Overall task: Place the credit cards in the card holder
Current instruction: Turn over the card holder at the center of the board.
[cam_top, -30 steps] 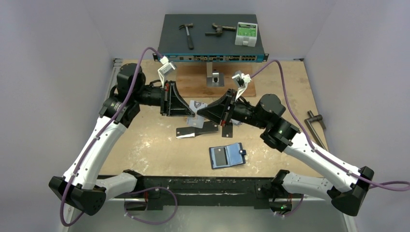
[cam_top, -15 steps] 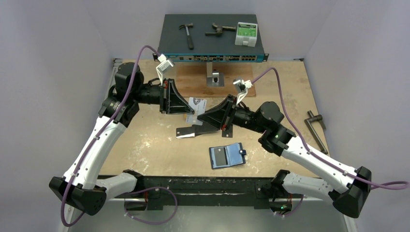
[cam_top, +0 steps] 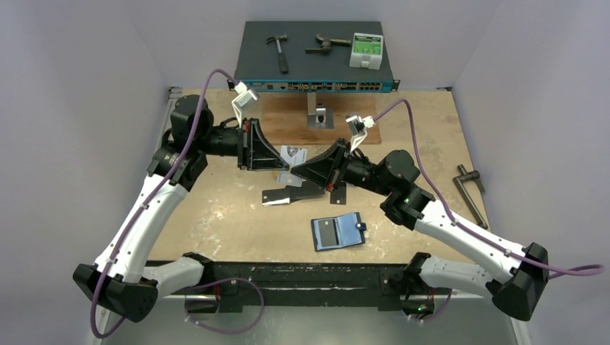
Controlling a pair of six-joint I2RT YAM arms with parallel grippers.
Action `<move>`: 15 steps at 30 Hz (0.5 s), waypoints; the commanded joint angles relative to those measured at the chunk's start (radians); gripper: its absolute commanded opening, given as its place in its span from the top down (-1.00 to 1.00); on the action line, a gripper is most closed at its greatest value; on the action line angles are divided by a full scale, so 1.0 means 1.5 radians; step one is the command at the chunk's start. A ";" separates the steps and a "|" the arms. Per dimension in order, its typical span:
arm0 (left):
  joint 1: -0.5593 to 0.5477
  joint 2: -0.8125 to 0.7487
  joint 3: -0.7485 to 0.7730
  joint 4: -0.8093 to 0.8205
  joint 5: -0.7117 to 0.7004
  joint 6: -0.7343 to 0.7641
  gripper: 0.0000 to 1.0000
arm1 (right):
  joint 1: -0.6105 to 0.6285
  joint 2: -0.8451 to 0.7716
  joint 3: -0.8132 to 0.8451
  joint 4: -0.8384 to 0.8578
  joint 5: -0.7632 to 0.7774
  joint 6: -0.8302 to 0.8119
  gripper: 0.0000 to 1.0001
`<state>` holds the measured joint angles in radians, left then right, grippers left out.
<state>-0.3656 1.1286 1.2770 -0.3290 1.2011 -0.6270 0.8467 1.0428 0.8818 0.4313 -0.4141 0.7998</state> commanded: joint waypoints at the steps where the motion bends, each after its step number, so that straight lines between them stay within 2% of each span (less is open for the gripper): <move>1: 0.004 -0.013 -0.001 0.004 0.001 0.010 0.83 | 0.000 -0.012 0.023 0.027 0.001 0.000 1.00; 5: 0.005 -0.002 0.034 -0.137 -0.060 0.141 -0.07 | -0.017 -0.031 0.048 -0.186 0.081 -0.039 1.00; 6: 0.005 0.007 0.048 -0.192 -0.083 0.189 -0.18 | -0.023 -0.031 0.053 -0.237 0.092 -0.052 1.00; 9: 0.004 0.042 0.062 -0.327 -0.159 0.358 -0.32 | -0.026 -0.031 0.031 -0.389 0.164 -0.070 1.00; 13: -0.019 0.048 -0.030 -0.324 -0.279 0.494 -0.40 | -0.026 -0.042 -0.060 -0.499 0.240 -0.036 1.00; 15: -0.068 0.073 -0.067 -0.318 -0.349 0.537 -0.40 | -0.026 -0.057 -0.107 -0.531 0.274 -0.002 1.00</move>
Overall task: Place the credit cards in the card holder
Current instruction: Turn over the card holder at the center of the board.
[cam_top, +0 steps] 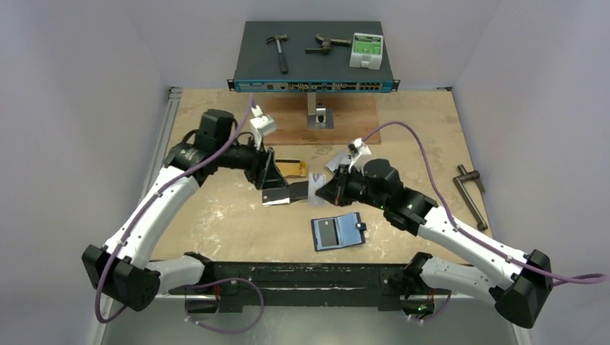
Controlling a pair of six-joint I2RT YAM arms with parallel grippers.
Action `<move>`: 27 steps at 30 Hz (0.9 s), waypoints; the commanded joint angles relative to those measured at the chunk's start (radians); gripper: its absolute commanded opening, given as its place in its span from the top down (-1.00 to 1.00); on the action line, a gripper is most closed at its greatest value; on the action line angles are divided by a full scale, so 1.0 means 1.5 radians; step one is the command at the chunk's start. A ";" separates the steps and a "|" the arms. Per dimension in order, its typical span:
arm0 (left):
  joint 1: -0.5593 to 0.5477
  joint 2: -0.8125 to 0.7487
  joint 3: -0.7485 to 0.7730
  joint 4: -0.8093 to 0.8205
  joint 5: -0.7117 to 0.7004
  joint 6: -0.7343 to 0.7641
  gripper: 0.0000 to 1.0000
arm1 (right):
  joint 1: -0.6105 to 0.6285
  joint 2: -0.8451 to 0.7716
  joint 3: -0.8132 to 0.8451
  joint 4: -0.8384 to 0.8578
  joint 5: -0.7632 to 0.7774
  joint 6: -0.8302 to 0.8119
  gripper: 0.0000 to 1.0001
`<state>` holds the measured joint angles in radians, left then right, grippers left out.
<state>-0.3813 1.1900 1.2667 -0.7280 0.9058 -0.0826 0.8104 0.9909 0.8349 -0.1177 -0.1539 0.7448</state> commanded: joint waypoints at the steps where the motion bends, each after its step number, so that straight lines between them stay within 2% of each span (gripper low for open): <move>1: -0.082 0.052 -0.077 -0.050 -0.183 0.192 -0.40 | -0.001 -0.032 -0.094 -0.178 0.122 0.051 1.00; 3: -0.127 0.092 -0.096 -0.030 -0.227 0.207 -0.41 | -0.002 -0.055 -0.119 -0.210 0.151 0.071 1.00; 10: -0.196 0.247 -0.086 0.053 -0.229 0.199 -0.40 | -0.001 -0.095 -0.104 -0.384 0.274 0.113 1.00; 16: -0.240 0.329 -0.065 0.114 -0.222 0.172 -0.37 | -0.002 -0.121 -0.093 -0.436 0.315 0.127 1.00; 20: -0.264 0.356 -0.060 0.140 -0.219 0.142 -0.35 | -0.001 -0.125 -0.081 -0.477 0.328 0.129 1.00; 27: -0.281 0.378 -0.062 0.153 -0.232 0.111 -0.29 | -0.001 -0.129 -0.100 -0.477 0.335 0.120 1.00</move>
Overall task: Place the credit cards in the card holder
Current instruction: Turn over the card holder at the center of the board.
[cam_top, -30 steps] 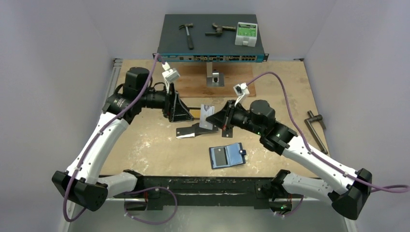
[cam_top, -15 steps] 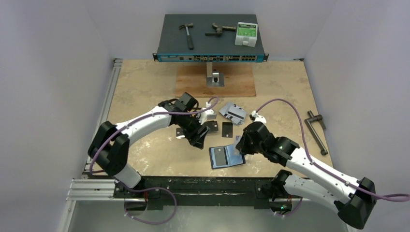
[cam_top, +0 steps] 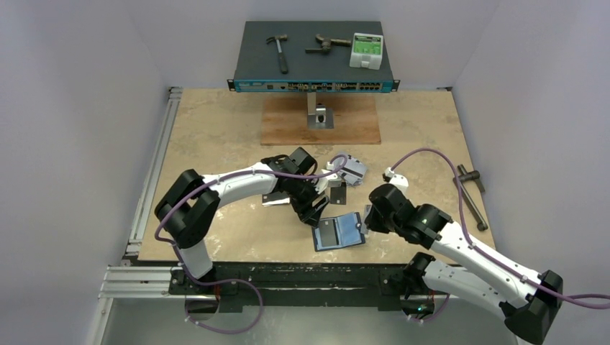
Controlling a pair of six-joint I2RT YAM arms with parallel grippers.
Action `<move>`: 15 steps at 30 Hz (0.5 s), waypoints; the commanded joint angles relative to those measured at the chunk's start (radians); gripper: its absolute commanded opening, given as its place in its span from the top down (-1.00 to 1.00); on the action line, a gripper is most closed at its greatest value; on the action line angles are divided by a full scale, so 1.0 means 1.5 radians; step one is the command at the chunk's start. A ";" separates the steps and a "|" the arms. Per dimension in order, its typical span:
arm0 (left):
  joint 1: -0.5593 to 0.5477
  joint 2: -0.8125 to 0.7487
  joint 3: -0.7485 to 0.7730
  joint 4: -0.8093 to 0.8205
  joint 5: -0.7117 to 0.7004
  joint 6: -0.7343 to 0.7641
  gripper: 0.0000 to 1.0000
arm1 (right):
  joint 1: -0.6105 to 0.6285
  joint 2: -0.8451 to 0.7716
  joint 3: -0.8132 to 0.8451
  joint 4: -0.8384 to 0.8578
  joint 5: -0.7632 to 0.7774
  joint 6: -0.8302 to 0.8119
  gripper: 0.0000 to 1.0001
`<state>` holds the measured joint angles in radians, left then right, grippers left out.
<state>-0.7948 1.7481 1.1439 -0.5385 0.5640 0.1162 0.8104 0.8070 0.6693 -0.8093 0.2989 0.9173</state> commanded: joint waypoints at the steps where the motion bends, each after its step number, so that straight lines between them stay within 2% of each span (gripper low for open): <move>1: -0.006 0.006 0.019 0.027 -0.007 -0.023 -0.29 | -0.001 -0.005 0.008 -0.015 0.031 0.004 1.00; 15: -0.007 0.010 0.018 0.014 -0.021 -0.024 -0.24 | 0.001 0.002 -0.028 0.039 0.008 -0.016 1.00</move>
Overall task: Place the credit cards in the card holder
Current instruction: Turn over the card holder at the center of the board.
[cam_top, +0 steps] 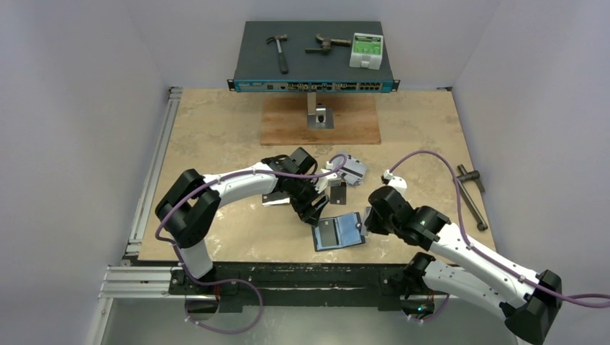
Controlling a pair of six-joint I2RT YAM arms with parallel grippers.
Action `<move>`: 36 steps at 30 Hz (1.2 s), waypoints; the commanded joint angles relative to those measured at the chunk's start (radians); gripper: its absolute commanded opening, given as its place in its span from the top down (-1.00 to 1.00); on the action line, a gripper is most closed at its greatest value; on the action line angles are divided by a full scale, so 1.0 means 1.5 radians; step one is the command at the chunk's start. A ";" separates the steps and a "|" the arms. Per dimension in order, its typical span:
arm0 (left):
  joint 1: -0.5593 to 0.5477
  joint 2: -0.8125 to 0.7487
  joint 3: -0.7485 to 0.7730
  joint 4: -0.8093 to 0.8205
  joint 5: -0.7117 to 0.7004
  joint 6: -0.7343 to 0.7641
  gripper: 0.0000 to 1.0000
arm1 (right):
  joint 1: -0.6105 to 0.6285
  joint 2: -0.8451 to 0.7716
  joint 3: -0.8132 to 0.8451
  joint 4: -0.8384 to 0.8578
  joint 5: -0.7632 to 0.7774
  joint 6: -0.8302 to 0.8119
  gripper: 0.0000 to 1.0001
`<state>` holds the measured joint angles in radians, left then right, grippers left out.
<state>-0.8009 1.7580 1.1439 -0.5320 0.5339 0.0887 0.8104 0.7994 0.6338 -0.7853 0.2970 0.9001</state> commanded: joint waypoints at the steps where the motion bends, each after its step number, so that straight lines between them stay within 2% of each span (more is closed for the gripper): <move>1: -0.004 0.004 0.019 0.007 -0.001 -0.004 -0.24 | 0.001 0.010 -0.005 0.024 0.009 -0.005 1.00; 12: -0.003 -0.001 0.020 0.001 -0.003 0.004 -0.22 | 0.013 0.029 -0.022 0.058 -0.007 -0.007 1.00; 25: -0.003 -0.002 0.021 -0.001 -0.002 0.005 -0.21 | 0.038 0.008 -0.002 0.005 0.058 0.026 1.00; 36: -0.003 -0.008 0.021 0.000 -0.004 0.006 -0.21 | 0.045 0.015 -0.004 0.012 0.050 0.023 1.00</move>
<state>-0.8009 1.7580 1.1439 -0.5400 0.5236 0.0895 0.8722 0.8246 0.6075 -0.7689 0.3496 0.9226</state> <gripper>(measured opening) 0.608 0.004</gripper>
